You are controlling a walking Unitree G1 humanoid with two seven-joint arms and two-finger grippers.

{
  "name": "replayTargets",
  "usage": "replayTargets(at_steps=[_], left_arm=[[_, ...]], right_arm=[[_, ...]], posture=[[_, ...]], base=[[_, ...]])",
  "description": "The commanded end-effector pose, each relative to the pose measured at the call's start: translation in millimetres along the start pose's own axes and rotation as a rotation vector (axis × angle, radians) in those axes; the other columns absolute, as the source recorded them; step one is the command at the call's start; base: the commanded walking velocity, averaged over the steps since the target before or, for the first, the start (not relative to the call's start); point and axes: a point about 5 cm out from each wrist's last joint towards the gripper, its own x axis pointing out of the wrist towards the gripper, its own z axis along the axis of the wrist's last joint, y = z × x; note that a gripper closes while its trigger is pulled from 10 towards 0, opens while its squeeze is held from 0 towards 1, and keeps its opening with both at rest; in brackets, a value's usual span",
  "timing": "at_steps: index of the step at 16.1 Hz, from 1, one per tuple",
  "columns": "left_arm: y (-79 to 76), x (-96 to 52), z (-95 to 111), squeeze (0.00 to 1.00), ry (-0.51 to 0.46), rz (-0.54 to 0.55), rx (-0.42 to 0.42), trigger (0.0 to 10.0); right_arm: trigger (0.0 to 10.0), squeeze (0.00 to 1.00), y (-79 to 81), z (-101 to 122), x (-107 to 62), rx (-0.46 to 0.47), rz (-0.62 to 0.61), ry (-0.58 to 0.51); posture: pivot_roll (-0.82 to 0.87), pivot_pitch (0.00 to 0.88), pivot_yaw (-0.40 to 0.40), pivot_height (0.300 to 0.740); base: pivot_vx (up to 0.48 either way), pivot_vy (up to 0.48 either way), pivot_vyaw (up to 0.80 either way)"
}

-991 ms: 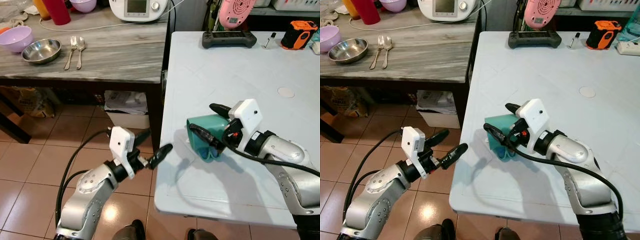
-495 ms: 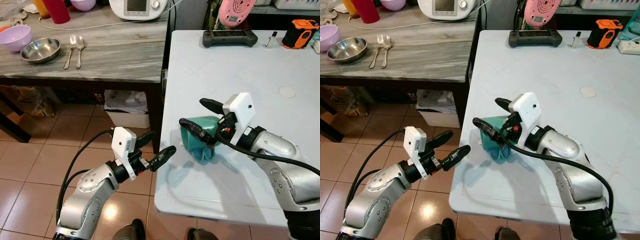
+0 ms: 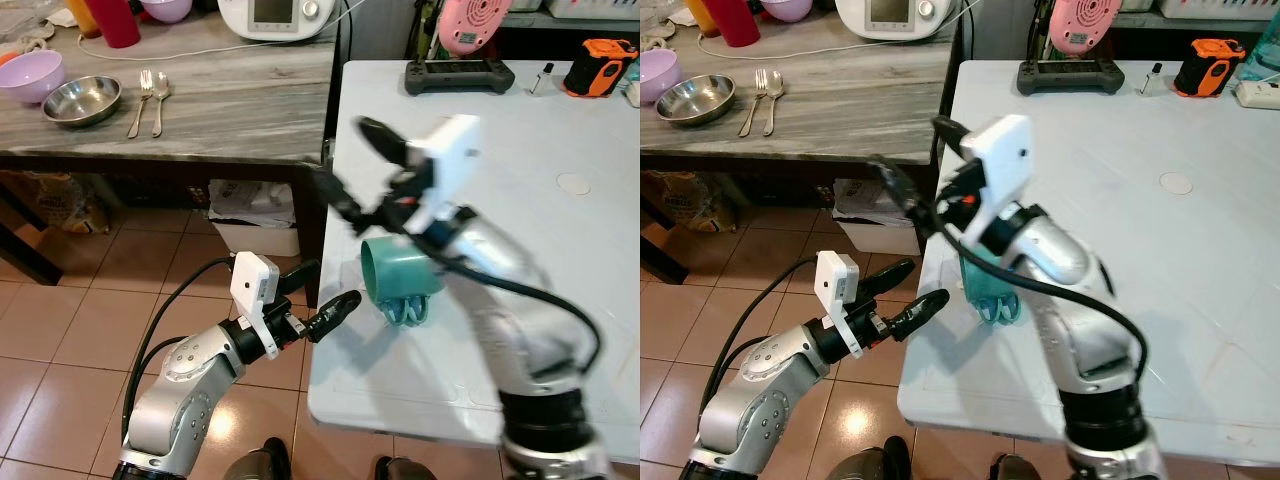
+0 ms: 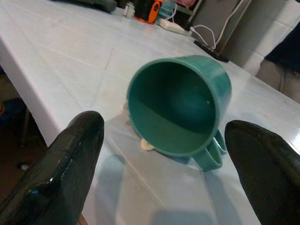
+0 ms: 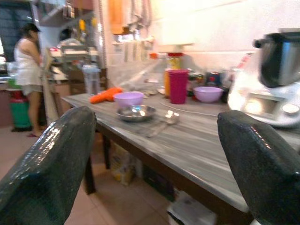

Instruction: Setting the table

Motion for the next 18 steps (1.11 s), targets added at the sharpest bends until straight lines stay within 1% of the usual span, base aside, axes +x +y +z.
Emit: replayTargets(at_steps=[1, 2, 3, 4, 6, 7, 8, 9, 10, 11, 12, 13, 14, 15, 16, 17, 18], left_arm=[[0.7, 2.0, -2, 0.0, 0.003, 0.011, 0.023, 10.0], [-0.1, 4.7, -4, 0.0, 0.006, 0.018, 0.039, 10.0], [-4.0, 10.2, -2, 0.0, -0.033, 0.013, 0.039, 10.0], [-5.5, 15.4, -1, 0.0, -0.065, 0.022, 0.058, 10.0], [-6.4, 22.8, 0, 0.0, -0.091, 0.035, 0.067, 10.0], [-7.1, 23.4, 0, 0.0, -0.094, 0.029, 0.066, 10.0], [-9.3, 22.7, 0, 0.0, -0.089, -0.001, 0.056, 10.0], [-9.5, 20.2, -2, 0.0, -0.074, -0.016, 0.057, 10.0], [-8.4, 18.6, -4, 0.0, -0.066, -0.014, 0.066, 10.0], [-6.3, 15.8, -6, 0.0, -0.056, -0.005, 0.077, 10.0], [-4.4, 13.9, -5, 0.0, -0.064, 0.012, 0.077, 10.0], [-1.6, 11.2, -4, 0.0, -0.072, 0.038, 0.083, 10.0], [0.1, 9.8, -3, 0.0, -0.079, 0.056, 0.084, 10.0], [4.0, 7.1, -1, 0.0, -0.092, 0.09, 0.093, 10.0], [6.5, 5.8, 0, 0.0, -0.099, 0.11, 0.098, 10.0], [8.9, 5.0, 2, 0.0, -0.104, 0.126, 0.104, 10.0], [13.9, 4.6, 4, 0.0, -0.114, 0.157, 0.115, 10.0]], right_arm=[[10.0, 0.0, 9.5, 4, 8.5, -0.01, 0.027, -0.022], [10.0, 0.0, 15.0, 4, 13.7, -0.008, 0.042, -0.03], [10.0, 0.0, 21.2, 4, 19.4, -0.004, 0.058, -0.038], [10.0, 0.0, 23.0, 4, 22.6, -0.001, 0.058, -0.042], [10.0, 0.0, 25.8, 4, 24.2, 0.006, 0.065, -0.044], [10.0, 0.0, 26.3, 3, 24.0, 0.006, 0.066, -0.043], [10.0, 0.0, 26.7, 2, 23.1, 0.019, 0.062, -0.04], [10.0, 0.0, 26.7, 2, 23.0, 0.027, 0.055, -0.044], [10.0, 0.0, 24.7, 2, 22.9, -0.001, 0.038, -0.047], [10.0, 0.0, 17.6, 2, 21.6, -0.053, -0.014, -0.045], [10.0, 0.0, 6.1, 1, 16.5, -0.122, -0.085, -0.042], [10.0, 0.0, -12.5, 1, 3.8, -0.206, -0.197, -0.031], [10.0, 0.0, -26.0, 1, -7.4, -0.248, -0.293, -0.023], [10.0, 0.0, -46.6, 2, -32.5, -0.34, -0.454, 0.001], [10.0, 0.0, -53.8, 3, -45.5, -0.381, -0.52, 0.01], [10.0, 0.0, -58.1, 4, -54.8, -0.419, -0.57, 0.02], [10.0, 0.0, -60.9, 7, -69.4, -0.488, -0.64, 0.031]], posture=[[-0.16, 0.164, 0.058, 0.74], [-0.16, 0.165, 0.054, 0.74], [-0.16, 0.169, 0.044, 0.74], [-0.16, 0.169, 0.04, 0.74], [-0.17, 0.173, 0.032, 0.74], [-0.17, 0.173, 0.032, 0.74], [-0.17, 0.175, 0.03, 0.74], [-0.17, 0.175, 0.029, 0.74], [-0.17, 0.175, 0.026, 0.74], [-0.17, 0.176, 0.023, 0.74], [-0.16, 0.177, 0.022, 0.74], [-0.16, 0.179, 0.022, 0.74], [-0.17, 0.18, 0.022, 0.74], [-0.18, 0.181, 0.035, 0.74], [-0.18, 0.181, 0.038, 0.74], [-0.19, 0.182, 0.043, 0.74], [-0.2, 0.181, 0.055, 0.74]], base=[[0.0, 0.0, 0.0], [0.0, 0.0, 0.0], [0.0, 0.0, 0.0], [0.0, 0.0, 0.0], [0.0, 0.0, 0.0], [0.0, 0.0, 0.0], [0.0, 0.0, 0.0], [0.0, 0.0, 0.0], [0.0, 0.0, 0.0], [0.0, 0.0, 0.0], [0.0, 0.0, 0.0], [0.0, 0.0, 0.0], [0.0, 0.0, 0.0], [0.0, 0.0, 0.0], [0.0, 0.0, 0.0], [0.0, 0.0, 0.0], [0.0, 0.0, 0.0]])
